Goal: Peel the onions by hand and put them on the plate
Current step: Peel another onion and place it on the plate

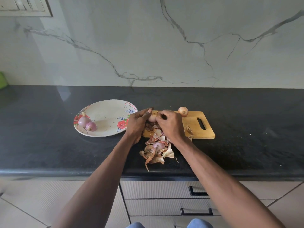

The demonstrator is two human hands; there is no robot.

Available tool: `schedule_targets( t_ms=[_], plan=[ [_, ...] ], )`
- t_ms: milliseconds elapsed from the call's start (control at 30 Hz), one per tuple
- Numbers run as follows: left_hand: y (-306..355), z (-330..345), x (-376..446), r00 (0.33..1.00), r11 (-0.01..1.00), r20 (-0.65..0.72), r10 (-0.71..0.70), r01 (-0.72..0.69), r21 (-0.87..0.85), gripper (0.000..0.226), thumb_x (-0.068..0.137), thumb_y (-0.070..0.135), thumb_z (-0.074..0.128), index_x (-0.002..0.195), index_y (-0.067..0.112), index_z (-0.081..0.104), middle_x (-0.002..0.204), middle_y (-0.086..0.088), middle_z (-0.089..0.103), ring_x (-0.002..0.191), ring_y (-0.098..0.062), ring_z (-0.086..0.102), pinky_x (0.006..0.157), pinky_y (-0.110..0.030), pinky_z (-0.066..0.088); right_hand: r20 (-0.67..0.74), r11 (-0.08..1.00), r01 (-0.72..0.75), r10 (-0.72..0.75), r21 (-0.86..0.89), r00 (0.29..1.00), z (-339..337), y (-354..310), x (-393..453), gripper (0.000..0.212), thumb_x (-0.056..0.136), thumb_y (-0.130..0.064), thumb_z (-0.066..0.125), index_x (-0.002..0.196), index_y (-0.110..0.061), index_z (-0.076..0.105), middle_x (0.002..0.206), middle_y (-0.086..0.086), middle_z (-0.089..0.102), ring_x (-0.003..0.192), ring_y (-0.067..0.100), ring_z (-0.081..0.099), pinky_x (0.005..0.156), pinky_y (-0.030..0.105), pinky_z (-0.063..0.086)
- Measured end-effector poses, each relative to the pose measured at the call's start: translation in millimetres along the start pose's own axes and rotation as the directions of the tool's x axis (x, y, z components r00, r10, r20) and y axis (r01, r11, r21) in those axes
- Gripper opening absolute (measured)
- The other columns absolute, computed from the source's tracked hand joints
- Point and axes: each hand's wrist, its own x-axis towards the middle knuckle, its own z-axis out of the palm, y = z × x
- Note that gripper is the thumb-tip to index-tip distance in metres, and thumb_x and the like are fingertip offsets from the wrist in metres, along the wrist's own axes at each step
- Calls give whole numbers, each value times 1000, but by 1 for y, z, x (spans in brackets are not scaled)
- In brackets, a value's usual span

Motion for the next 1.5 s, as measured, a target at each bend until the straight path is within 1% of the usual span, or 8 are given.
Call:
schedule_targets(
  t_ms=[233,367,500,733,967,1100,1267,1500],
  plan=[
    [3,1,-2,1000,999,-3,-16,16,-31,23,99,20,61,118,10,71,101,-22,75,93,-36,71,87,-49,60,57,997,-5,0,83,998,-7,-11,0,25,86,-21,75,103,-3,76,88,6,74,71,8,66,60,17,54],
    [2,1,-1,1000,1000,-21,-13,13,-16,22,97,22,65,113,11,75,104,-28,72,99,-47,67,97,-65,50,47,999,19,-21,41,999,-5,-9,-1,20,85,-24,71,77,-7,76,66,3,66,60,17,58,54,37,47],
    [1,0,1,1000,1000,-23,-17,17,0,24,97,22,66,115,8,74,103,-26,73,108,-54,63,99,-66,49,12,1000,10,-10,17,1000,-4,-9,-1,24,84,-16,68,61,-7,66,55,2,56,52,11,43,50,40,41],
    [1,0,0,1000,1000,-17,-19,19,-23,20,97,24,65,107,9,75,105,-32,70,98,-50,66,95,-62,53,-8,1000,-31,31,3,999,-2,-8,-2,10,86,-8,69,91,-4,77,81,5,74,70,13,67,62,28,54],
    [-2,-1,4,1000,998,-13,16,-17,-66,23,100,16,60,118,3,67,97,-19,74,86,-33,72,80,-44,63,-32,999,36,-36,-26,999,0,-8,1,18,86,-7,74,103,-1,75,96,7,71,83,7,61,71,4,46],
    [-3,0,3,1000,999,-7,29,-29,-17,18,100,15,60,116,8,67,96,-15,76,85,-32,73,79,-41,63,-25,996,14,-16,-83,1000,0,-6,2,14,88,-2,70,100,1,75,93,8,69,80,10,60,67,5,43],
    [-3,1,2,999,999,-1,36,-36,39,25,100,12,62,123,4,66,100,-14,77,85,-25,75,73,-33,62,27,968,89,-85,-235,996,3,-7,-1,4,88,-1,63,86,2,64,85,11,61,69,18,53,57,27,41],
    [-5,-1,4,998,994,25,55,-57,98,28,100,12,62,125,3,66,96,-15,77,81,-29,71,78,-41,62,78,935,151,-133,-322,988,2,-12,-2,12,90,-6,64,85,2,57,82,16,55,62,18,41,51,12,15]
  ],
)
